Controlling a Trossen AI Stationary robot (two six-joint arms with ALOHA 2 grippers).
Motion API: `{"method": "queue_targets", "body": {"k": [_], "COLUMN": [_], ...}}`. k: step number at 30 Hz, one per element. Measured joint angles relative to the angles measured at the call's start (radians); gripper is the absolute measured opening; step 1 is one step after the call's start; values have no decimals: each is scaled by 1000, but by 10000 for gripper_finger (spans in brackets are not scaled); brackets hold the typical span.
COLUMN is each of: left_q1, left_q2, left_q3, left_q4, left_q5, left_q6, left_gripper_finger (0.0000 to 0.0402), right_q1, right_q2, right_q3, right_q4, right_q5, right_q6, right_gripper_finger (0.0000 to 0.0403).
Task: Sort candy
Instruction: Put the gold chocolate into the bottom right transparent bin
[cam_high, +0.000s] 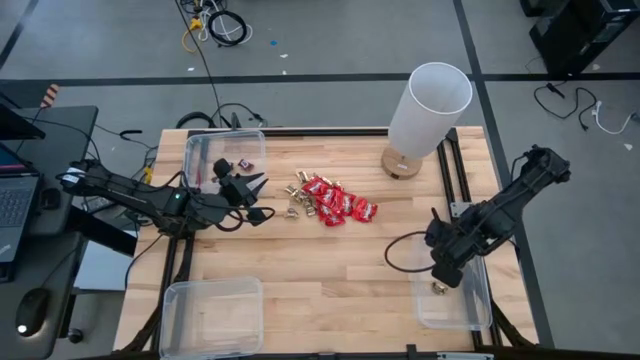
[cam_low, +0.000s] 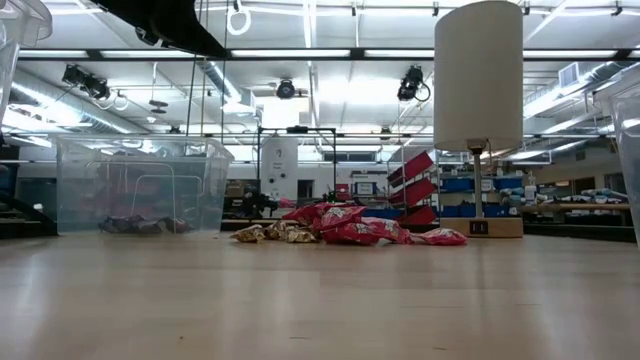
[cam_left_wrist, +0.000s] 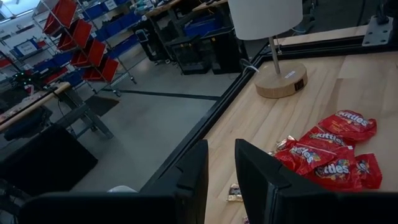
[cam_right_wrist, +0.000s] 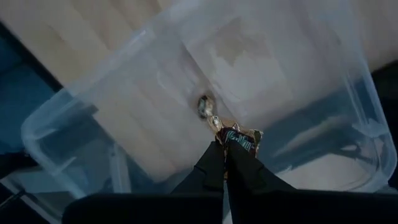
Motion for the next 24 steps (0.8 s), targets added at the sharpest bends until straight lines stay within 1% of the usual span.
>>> {"method": "queue_targets", "body": {"k": [6, 16, 22, 24], "left_q1": [0, 0, 0, 0], "left_q2": [0, 0, 0, 0], "left_q3": [0, 0, 0, 0], "left_q4": [0, -4, -20, -26], "left_q5": [0, 0, 0, 0], "left_q6": [-1, -7, -28, -30], "left_gripper_finger": [82, 82, 82, 82], "right_q1": [23, 33, 34, 34], "right_q2": [1, 1, 1, 1], "right_q3": [-107, -309, -382, -388], "right_q4": [123, 318, 393, 414], "right_q5": [1, -4, -4, 15], "right_q6": [4, -67, -131, -156], "right_gripper_finger": [0, 0, 0, 0]}}
